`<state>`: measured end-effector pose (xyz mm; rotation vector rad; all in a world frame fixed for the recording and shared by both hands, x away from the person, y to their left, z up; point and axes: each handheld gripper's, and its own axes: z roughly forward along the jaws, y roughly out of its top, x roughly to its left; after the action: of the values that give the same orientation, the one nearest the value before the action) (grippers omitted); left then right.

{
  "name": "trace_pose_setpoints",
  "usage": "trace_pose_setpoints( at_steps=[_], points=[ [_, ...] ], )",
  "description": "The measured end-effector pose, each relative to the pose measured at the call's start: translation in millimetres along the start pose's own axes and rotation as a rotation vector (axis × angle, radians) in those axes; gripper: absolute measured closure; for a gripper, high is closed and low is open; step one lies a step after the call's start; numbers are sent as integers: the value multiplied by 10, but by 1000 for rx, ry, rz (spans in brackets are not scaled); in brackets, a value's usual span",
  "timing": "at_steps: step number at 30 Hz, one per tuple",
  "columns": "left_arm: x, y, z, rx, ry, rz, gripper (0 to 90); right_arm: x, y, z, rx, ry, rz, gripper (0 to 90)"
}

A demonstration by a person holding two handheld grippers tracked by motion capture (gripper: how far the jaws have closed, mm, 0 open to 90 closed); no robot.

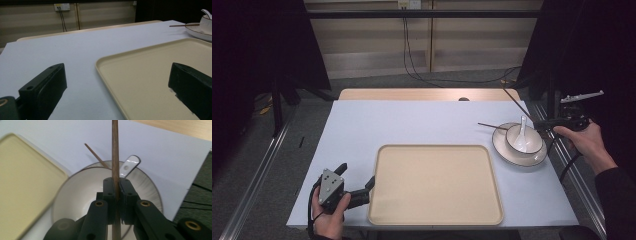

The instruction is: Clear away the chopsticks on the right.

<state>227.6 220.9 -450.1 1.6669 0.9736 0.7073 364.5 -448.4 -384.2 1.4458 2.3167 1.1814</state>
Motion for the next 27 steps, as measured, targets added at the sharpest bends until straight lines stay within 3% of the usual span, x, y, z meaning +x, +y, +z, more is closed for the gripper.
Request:
trace_pose_setpoints(
  at_steps=[3,4,9,10,19,23,27],
  points=[
    [-1,-1,2,-1,3,-6,18,57,-34,-31,-11,16,29,845],
    [7,0,12,6,-6,1,18,122,-63,-48,-18,45,57,845],
    [6,5,6,5,6,14,18,293,-145,-51,-17,56,85,845],
    [5,3,9,1,0,8,18,388,-206,-29,-21,47,99,845],
    [-1,4,3,-7,1,3,18,744,-444,30,-28,98,135,845],
    [1,5,5,-5,2,4,18,954,-519,10,-57,135,143,844],
    [-6,7,3,-7,2,8,18,1061,-574,43,-69,142,146,844]
  ],
)
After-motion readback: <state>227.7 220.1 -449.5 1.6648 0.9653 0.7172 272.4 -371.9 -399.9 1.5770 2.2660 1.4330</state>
